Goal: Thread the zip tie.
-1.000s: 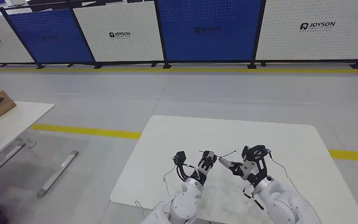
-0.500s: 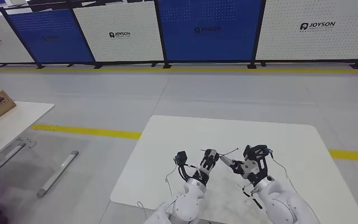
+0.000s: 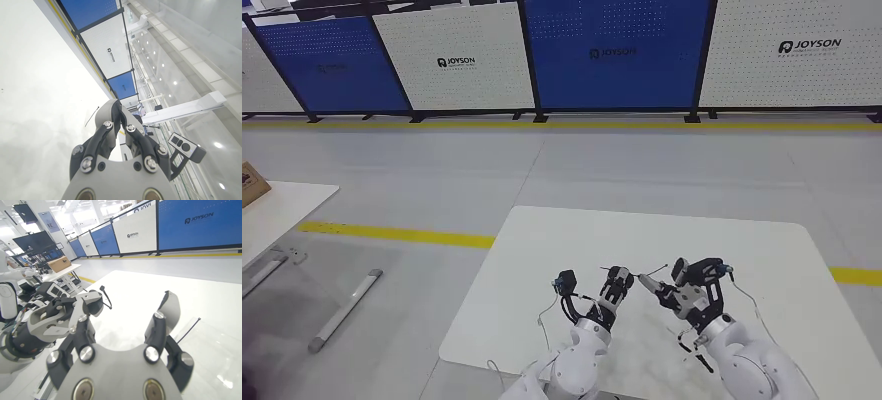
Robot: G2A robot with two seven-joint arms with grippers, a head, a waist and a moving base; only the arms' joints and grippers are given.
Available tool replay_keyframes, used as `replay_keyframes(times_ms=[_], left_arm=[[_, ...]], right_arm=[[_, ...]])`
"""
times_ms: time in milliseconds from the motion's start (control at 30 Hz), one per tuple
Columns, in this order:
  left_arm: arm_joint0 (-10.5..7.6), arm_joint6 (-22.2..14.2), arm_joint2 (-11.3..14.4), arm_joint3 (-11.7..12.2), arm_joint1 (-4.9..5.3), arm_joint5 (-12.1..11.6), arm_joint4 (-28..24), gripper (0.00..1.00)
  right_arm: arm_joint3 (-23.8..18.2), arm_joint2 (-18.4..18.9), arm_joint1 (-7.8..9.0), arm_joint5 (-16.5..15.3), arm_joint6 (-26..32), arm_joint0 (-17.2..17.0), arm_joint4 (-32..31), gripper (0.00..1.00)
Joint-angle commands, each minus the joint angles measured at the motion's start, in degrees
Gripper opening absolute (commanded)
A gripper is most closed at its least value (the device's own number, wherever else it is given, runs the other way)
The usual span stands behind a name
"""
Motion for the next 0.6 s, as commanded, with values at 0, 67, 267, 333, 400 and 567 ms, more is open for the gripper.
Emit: replay_keyframes(times_ms=[0,67,267,333,400,567], left_arm=[[0.0,0.0,0.0,0.0,0.0,0.0,0.0,0.0],[0.0,0.0,0.0,0.0,0.0,0.0,0.0,0.0],[0.0,0.0,0.0,0.0,0.0,0.0,0.0,0.0],[0.0,0.0,0.0,0.0,0.0,0.0,0.0,0.0],[0.0,0.0,0.0,0.0,0.0,0.0,0.0,0.0],[0.0,0.0,0.0,0.0,0.0,0.0,0.0,0.0]], right_arm=[[-0.12,-0.08,0.11,-0.24,0.74,0.15,0.77,0.0],[-0.19,-0.16,0.27,-0.24,1.1,0.27,1.19,0.0],[-0.05,-0.84,0.65,-0.24,1.02,0.56,1.28,0.0],[0.04,-1.03,0.74,-0.24,0.97,0.69,1.31,0.0],[0.09,-1.27,0.85,-0.24,0.96,0.86,1.31,0.0],[0.09,-1.83,1.13,-0.24,0.92,1.13,1.29,0.0]])
